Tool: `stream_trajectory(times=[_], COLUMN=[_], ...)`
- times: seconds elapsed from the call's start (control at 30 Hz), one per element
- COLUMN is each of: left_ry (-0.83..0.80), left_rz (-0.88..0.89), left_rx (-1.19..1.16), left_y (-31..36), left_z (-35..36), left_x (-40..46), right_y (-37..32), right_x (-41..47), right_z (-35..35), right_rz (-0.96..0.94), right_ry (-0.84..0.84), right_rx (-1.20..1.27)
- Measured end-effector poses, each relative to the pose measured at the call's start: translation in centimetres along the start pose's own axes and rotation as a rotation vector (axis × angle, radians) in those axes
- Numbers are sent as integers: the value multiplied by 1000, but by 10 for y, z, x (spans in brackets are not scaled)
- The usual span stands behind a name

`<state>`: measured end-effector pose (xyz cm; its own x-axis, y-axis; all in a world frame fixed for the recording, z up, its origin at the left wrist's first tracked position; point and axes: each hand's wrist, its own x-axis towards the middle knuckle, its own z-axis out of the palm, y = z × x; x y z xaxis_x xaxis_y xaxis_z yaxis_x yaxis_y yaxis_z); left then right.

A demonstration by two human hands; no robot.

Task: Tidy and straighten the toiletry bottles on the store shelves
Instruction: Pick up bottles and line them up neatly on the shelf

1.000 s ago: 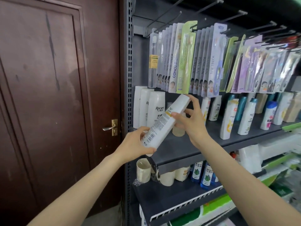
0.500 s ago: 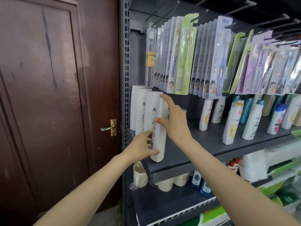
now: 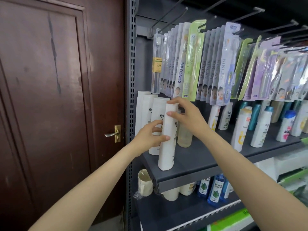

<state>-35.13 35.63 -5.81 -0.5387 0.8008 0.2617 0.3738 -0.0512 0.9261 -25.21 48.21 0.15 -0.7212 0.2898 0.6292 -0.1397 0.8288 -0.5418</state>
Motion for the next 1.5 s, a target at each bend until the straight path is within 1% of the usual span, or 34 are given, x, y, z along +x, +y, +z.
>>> stream_trajectory(times=[0.1,0.17,0.23,0.33,0.43,0.53,0.6,0.7,0.77,0.8,0.87,0.93,1.03,1.1,1.23,1.37,1.5], left_ry=[-102,-86,-7,136,168,186,231,399,494,514,492,423,313,305,319,240,275], left_rz=[-16,6,35,132,207,197,207,291,341,359,373,352,302,288,321,309,339], left_rx=[-45,-16,20,21,80,144,175,229,305,353,462,557,615,628,558,431,405], left_y=[4,8,12,23,32,31,30,32,35,36,38,38,40,42,40,29,26], left_z=[-5,-6,-5,-5,-4,-2,-4,-10,-14,-16,-19,-22,-24,-25,-21,-16,-14], left_x=[2,2,3,8,12,13,14,19,25,29,40,51,61,64,58,50,49], right_y=[-1,-1,1,4,4,2,1,0,-1,-1,-2,-3,0,2,5,5,4], right_x=[3,5,5,5,6,7,7,5,4,3,3,1,-3,-4,-5,-4,-4], right_z=[-5,-8,-9,-12,-14,-13,-13,-13,-11,-9,-7,-7,-6,-5,-1,-1,-1], right_rz=[11,2,-9,-17,-9,1,-6,-6,-55,-88,-133,-150,-178,-165,-143,-152,-139], right_ry=[17,28,23,19,29,36,28,21,49,61,49,37,78,101,124,132,120], right_rx=[-53,-111,-160,-180,-169,-186,-209,-270,-324,-355,-395,-401,-416,-368,-242,-243,-265])
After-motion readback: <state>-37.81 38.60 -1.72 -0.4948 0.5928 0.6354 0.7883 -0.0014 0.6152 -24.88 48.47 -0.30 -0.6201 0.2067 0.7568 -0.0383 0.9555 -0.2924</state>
